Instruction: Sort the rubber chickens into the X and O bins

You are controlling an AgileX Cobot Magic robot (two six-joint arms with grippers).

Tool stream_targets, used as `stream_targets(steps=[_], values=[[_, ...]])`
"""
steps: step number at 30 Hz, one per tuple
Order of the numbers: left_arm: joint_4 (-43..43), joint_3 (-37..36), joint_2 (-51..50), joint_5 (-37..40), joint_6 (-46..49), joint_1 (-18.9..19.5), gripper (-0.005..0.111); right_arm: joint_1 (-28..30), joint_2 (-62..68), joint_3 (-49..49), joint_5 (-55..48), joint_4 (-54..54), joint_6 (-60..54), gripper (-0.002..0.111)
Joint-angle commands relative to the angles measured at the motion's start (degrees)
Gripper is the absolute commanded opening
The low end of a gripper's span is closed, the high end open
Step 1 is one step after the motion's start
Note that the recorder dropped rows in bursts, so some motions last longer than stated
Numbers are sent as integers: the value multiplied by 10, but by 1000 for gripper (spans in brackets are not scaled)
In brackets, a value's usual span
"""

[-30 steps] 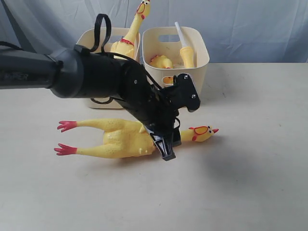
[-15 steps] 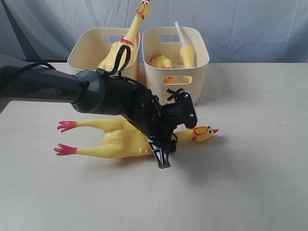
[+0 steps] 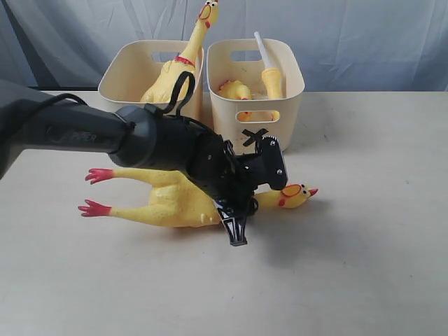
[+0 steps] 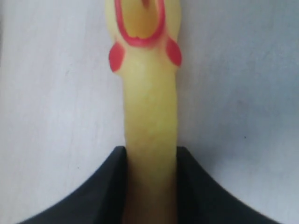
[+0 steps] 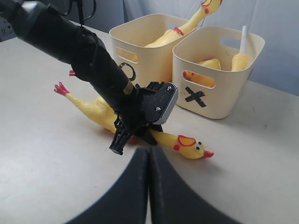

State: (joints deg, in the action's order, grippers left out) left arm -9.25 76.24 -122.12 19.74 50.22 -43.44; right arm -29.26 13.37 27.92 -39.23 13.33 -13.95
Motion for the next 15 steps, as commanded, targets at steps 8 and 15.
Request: stream_targets(steps=[8, 15], values=[[-3, 1, 44, 59, -11, -2, 0, 1, -4, -2, 8, 1, 1, 0], [-1, 9, 119, 58, -43, -2, 0, 1, -4, -2, 8, 1, 1, 0]])
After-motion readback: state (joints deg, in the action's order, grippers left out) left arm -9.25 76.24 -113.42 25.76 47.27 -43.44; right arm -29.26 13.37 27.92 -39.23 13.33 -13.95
